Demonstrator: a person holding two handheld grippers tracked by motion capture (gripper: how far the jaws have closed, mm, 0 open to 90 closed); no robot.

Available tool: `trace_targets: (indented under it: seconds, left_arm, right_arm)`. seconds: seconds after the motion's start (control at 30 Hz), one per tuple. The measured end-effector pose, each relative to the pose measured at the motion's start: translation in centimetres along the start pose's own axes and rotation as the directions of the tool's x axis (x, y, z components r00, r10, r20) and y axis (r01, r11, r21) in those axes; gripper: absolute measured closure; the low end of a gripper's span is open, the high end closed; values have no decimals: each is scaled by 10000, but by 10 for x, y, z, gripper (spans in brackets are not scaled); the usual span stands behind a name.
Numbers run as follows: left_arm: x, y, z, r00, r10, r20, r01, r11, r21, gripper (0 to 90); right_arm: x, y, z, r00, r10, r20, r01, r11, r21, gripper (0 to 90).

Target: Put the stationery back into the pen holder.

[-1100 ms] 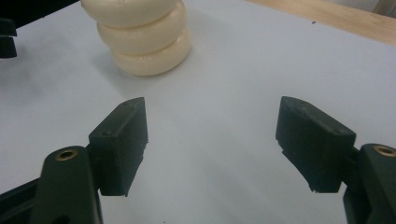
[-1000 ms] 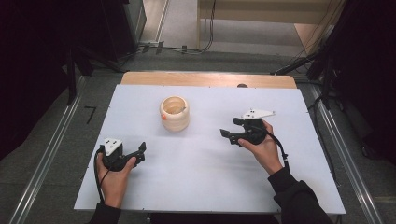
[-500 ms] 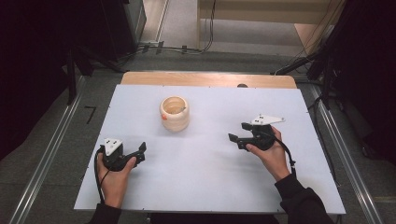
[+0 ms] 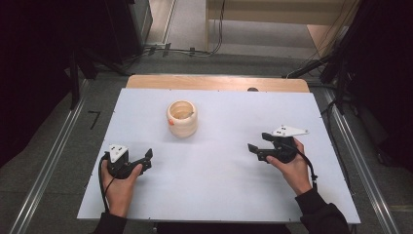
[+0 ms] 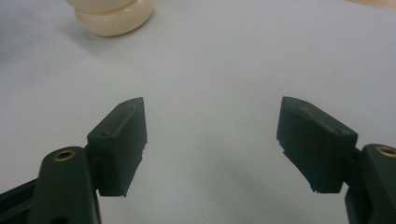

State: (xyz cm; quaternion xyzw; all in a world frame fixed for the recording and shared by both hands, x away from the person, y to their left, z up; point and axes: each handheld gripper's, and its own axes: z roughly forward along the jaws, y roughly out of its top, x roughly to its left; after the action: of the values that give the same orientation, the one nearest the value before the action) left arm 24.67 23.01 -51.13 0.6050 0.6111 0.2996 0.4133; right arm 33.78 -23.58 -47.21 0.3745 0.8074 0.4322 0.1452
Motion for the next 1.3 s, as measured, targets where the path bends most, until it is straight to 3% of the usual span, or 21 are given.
trace_targets:
  seconds: [1.3]
  left_arm:
    - [-1,0,-1,10000,11,26,-11,10000,-20,97]
  right_arm:
    - [-29,-42,-58,9918,813,984,-798,9966,-198,226]
